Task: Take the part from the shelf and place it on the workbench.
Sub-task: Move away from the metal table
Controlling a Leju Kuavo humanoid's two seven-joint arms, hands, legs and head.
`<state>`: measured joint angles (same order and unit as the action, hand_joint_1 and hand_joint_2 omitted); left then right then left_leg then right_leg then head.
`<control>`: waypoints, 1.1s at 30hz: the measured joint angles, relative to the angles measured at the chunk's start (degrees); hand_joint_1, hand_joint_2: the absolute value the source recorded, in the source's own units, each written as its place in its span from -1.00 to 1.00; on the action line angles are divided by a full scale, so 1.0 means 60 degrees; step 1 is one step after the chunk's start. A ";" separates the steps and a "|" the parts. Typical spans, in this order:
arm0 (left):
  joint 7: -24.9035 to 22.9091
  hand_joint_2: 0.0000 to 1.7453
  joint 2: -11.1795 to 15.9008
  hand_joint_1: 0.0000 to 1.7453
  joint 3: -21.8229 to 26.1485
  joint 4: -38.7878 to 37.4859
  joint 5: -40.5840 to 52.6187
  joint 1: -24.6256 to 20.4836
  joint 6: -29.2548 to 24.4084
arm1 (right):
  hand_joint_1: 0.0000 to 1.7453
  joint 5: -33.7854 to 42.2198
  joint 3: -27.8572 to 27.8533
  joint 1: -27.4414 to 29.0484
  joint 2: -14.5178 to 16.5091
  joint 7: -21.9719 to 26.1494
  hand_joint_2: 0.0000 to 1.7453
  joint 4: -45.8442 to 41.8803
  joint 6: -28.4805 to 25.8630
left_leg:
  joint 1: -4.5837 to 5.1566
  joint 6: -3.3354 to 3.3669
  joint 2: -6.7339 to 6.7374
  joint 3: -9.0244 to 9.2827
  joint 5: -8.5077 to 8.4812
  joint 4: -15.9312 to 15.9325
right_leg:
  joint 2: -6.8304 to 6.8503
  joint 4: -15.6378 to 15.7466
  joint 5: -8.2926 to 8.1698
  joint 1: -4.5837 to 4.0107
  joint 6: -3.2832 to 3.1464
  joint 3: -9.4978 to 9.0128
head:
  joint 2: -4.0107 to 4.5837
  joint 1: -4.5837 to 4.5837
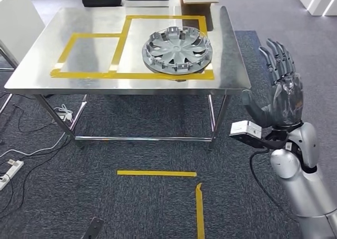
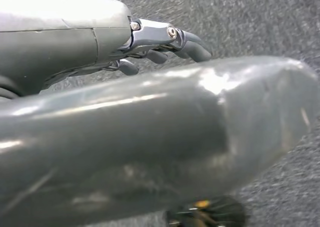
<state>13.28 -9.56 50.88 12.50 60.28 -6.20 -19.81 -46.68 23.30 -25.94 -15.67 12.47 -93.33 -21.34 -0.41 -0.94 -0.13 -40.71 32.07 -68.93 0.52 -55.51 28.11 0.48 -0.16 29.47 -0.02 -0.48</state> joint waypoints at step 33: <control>0.0194 -1.00 -0.0015 -1.00 0.0117 -0.0004 0.0043 0.0094 -0.0240 | -1.00 0.1019 -0.0693 0.0363 0.0004 -0.0750 -1.00 0.0389 0.0668 | 0.0029 -0.0046 0.0038 -0.0291 -0.0361 -0.0776 | -0.0002 -0.0053 0.0278 -0.0029 -0.0049 -0.0252 | 0.0000 -0.0038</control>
<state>14.44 -9.65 51.58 12.48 60.54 -5.64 -21.25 -40.56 19.14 -23.76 -15.65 7.97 -91.00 -17.33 -0.24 -1.21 0.10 -42.45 29.90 -73.58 0.51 -55.82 29.78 0.31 -0.45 27.96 -0.02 -0.71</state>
